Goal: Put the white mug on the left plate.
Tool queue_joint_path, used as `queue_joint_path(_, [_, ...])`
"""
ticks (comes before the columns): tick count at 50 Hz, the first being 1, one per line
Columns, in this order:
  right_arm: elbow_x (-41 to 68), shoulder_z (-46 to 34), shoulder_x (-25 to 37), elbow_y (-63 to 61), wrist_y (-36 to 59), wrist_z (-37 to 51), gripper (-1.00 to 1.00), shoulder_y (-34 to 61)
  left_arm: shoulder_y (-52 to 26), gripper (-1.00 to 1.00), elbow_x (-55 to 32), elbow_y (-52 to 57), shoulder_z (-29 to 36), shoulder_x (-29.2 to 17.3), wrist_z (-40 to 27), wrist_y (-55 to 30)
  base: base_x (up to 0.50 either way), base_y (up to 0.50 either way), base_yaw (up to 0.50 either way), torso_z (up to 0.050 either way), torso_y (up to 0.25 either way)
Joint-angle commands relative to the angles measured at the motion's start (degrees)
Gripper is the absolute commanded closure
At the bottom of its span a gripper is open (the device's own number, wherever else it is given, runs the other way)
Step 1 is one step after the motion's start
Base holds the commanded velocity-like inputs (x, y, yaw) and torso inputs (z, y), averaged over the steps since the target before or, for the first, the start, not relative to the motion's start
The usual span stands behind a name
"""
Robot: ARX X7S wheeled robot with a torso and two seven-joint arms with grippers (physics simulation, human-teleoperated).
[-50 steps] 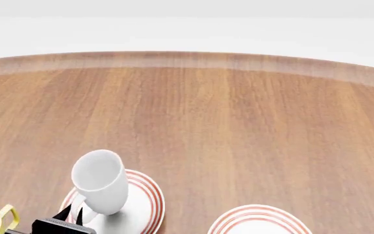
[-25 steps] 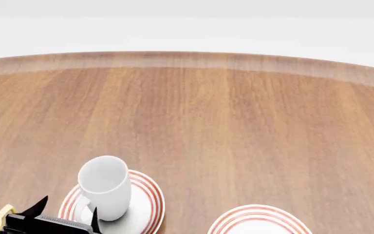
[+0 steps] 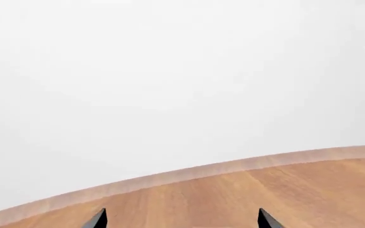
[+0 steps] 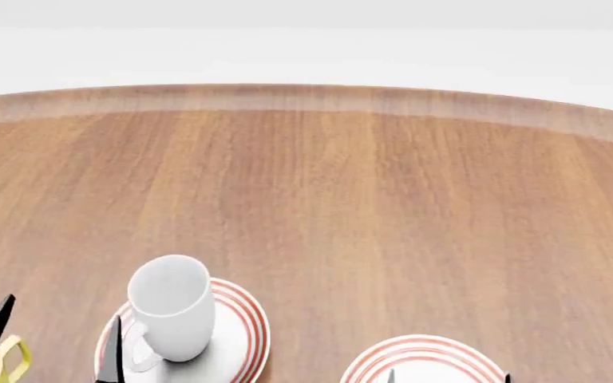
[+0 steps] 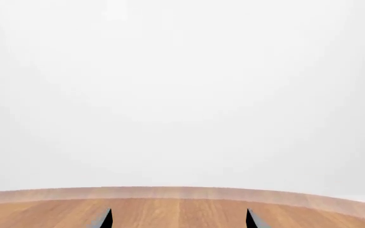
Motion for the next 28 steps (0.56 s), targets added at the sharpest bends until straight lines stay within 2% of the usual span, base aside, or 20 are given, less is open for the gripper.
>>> queue_joint_path(1, [-2.84, 0.63, 0.65, -6.62, -2.41, 1.88, -1.00, -4.20, 10.38, -1.00, -0.61, 20.23, -1.00, -2.99, -1.08, -1.17, 0.00, 0.00, 0.00, 0.000, 0.000])
queue_joint_path(14, [-6.11, 0.98, 1.37, -11.72, -3.41, 3.37, -1.00, -8.11, 16.30, -1.00, 1.03, 26.25, -1.94, -4.30, -2.36, 3.40, 0.00, 0.00, 0.00, 0.000, 0.000])
queue_joint_path(28, [-6.37, 0.89, 1.66, -12.06, -3.97, 3.66, -1.00, -8.57, 16.18, -1.00, 1.15, 26.65, -1.88, -4.49, -3.00, 3.01, 0.00, 0.00, 0.00, 0.000, 0.000])
